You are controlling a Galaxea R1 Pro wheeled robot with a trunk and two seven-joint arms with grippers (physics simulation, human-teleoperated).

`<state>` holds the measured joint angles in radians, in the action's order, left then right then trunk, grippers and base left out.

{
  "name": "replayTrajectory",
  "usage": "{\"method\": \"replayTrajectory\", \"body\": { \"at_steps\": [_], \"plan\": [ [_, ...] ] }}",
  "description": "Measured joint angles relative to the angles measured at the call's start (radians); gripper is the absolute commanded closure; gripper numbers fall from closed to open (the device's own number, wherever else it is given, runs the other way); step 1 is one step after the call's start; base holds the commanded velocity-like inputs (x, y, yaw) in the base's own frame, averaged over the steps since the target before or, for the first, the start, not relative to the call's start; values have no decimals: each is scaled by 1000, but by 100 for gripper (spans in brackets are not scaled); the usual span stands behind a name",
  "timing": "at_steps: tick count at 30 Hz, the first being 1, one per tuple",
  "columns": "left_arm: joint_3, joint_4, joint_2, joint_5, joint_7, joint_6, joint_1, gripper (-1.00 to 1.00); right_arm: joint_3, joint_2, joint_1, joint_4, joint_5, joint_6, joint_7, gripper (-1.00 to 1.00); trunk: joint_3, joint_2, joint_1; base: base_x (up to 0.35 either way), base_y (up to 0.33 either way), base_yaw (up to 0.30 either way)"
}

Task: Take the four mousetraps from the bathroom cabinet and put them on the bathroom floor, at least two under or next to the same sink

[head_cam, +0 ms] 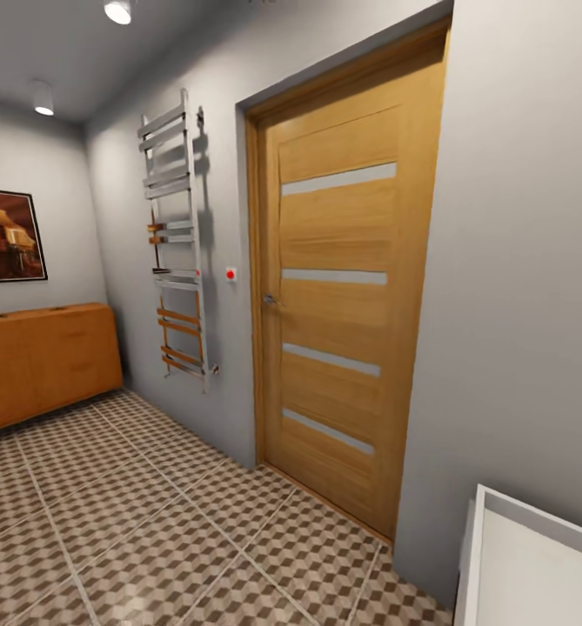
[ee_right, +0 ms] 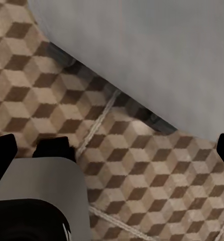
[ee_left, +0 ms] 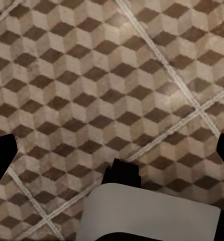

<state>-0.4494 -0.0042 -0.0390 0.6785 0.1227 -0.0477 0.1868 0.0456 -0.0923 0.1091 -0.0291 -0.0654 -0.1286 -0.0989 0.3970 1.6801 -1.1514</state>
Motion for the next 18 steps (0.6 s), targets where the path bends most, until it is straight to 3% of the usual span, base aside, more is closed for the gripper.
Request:
{"method": "replayTrajectory", "body": {
  "at_steps": [7,18],
  "plan": [
    [0,0,2,2,1,-3,0,-100,0,0,0,0,19,0,1,-100,-1,0,0,0,0,287],
    [1,0,2,8,4,-6,0,-100,1,3,0,0,117,1,4,-100,-1,0,0,0,0,287]
  ]
}}
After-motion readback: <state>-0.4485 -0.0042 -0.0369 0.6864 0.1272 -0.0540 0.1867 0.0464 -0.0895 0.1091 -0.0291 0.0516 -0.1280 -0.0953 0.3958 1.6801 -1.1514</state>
